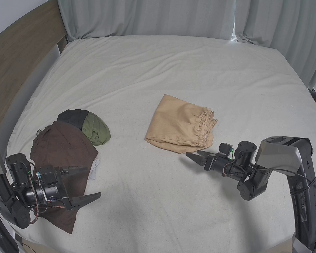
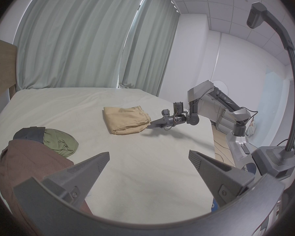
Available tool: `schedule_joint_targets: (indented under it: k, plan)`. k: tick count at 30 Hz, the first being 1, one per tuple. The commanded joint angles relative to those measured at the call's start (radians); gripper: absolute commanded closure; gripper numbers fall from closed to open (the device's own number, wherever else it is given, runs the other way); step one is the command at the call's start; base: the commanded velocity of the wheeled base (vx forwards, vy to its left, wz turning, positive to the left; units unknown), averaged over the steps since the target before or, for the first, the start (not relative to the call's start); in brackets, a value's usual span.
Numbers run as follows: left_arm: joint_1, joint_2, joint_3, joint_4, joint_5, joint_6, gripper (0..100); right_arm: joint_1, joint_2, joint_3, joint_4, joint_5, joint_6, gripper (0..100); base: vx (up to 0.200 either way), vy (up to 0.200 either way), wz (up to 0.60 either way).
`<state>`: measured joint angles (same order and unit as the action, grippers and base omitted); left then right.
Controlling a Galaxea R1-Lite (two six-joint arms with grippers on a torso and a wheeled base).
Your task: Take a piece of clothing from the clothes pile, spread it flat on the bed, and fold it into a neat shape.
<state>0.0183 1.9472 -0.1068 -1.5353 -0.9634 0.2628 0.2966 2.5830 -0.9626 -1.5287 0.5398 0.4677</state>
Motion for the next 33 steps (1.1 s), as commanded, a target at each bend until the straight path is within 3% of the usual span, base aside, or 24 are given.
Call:
schedule_joint_targets:
  k: [1,9,13,22,33]
  plan:
    - [0.000,-0.002,0.001,0.000,0.000,0.000,0,0.062,-0.064,0.116,-0.011,0.002,-0.021,0,0.000,0.000,0.00]
    - [0.002,-0.002,-0.001,0.000,-0.001,0.001,0,0.138,-0.126,0.127,-0.011,0.011,-0.015,0,0.000,0.000,0.00]
    - [0.000,-0.001,0.001,0.000,0.000,0.001,0,0.148,-0.164,0.074,-0.011,0.008,0.035,0,0.000,0.000,0.00]
    - [-0.001,-0.001,0.002,0.000,0.000,0.001,0,0.118,-0.164,-0.102,-0.011,0.002,0.154,0,0.000,0.000,0.00]
    - [-0.008,0.001,0.002,0.000,0.000,0.001,0,0.045,-0.087,-0.214,0.027,0.000,0.167,0,0.000,0.000,0.00]
